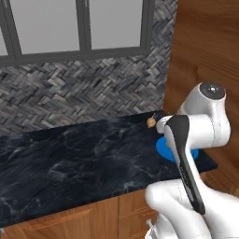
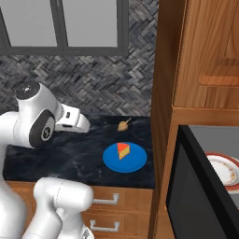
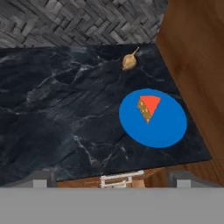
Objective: Pick the cheese from the microwave and place it on plate located on the counter.
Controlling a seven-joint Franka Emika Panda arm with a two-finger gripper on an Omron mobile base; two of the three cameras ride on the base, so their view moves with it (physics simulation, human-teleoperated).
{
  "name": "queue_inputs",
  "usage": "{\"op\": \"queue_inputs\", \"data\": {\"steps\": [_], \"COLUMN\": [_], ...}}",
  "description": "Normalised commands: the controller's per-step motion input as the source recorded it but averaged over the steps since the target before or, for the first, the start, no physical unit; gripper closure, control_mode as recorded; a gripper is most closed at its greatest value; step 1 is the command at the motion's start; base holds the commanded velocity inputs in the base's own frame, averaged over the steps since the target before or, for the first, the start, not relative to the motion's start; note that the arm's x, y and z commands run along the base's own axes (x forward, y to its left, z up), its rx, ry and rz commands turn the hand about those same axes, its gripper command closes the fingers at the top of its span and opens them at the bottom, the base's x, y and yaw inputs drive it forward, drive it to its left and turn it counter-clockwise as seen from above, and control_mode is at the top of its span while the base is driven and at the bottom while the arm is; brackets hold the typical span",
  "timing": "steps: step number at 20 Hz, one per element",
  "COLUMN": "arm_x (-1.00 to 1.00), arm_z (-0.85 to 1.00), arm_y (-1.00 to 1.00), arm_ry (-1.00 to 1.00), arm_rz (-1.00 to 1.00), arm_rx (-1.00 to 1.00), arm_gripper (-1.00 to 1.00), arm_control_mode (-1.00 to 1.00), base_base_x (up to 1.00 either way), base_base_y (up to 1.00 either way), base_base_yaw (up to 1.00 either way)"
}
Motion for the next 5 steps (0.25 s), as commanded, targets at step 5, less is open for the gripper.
{"op": "queue_inputs", "data": {"steps": [5], "arm_x": [-1.0], "arm_z": [1.0], "arm_y": [-0.28], "arm_ry": [-0.09], "arm_rz": [0.04], "arm_rx": [0.0], "arm_gripper": [-1.0], "arm_control_mode": [-1.0], "base_base_x": [0.0], "base_base_y": [0.0], "base_base_yaw": [0.0]}}
